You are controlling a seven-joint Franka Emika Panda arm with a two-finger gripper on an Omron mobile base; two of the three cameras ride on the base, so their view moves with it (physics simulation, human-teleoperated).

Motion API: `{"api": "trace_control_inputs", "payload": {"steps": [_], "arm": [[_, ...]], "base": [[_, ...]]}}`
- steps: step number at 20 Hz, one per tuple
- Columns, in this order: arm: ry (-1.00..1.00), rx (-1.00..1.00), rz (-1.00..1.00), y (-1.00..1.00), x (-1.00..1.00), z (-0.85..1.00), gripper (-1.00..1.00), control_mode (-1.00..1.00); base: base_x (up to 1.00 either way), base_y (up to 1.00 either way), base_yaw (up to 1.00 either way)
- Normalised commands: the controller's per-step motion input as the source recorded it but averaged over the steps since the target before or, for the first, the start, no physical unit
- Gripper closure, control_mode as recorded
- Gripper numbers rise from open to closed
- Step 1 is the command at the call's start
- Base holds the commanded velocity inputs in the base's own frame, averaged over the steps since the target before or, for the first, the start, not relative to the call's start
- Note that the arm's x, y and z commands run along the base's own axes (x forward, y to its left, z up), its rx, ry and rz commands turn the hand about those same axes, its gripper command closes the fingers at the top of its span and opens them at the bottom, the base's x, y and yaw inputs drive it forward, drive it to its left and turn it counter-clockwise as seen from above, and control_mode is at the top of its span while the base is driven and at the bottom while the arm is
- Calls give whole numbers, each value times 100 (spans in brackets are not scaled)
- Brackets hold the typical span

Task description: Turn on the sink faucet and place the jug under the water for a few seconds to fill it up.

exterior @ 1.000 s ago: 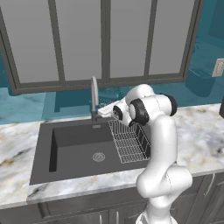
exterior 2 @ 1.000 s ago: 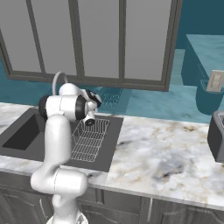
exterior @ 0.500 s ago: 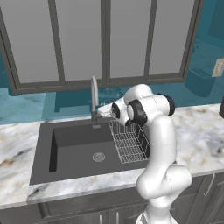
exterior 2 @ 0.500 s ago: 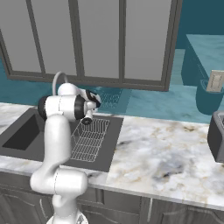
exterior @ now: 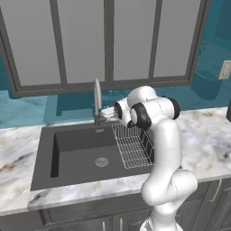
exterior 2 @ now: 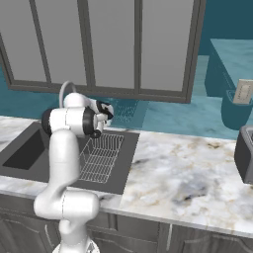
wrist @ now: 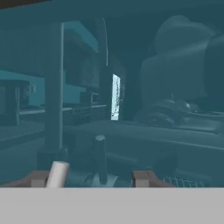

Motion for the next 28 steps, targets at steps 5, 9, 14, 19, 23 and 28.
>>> {"api": "trace_control_inputs", "payload": {"steps": [5, 9, 14, 19, 23, 28], "arm": [[12, 0, 0, -100, 0, 0, -100, -100], [5, 0, 0, -100, -3, 0, -100, -100], [1, 0, 0, -100, -26, -1, -100, -100], [0, 0, 0, -100, -51, -2, -100, -100], [0, 0, 0, -100, -67, 0, -100, -100], [-7, 0, 0, -100, -74, 4, -100, -100]], "base": [[0, 0, 0], [0, 0, 0], [0, 0, 0], [0, 0, 0], [0, 0, 0], [0, 0, 0]]}}
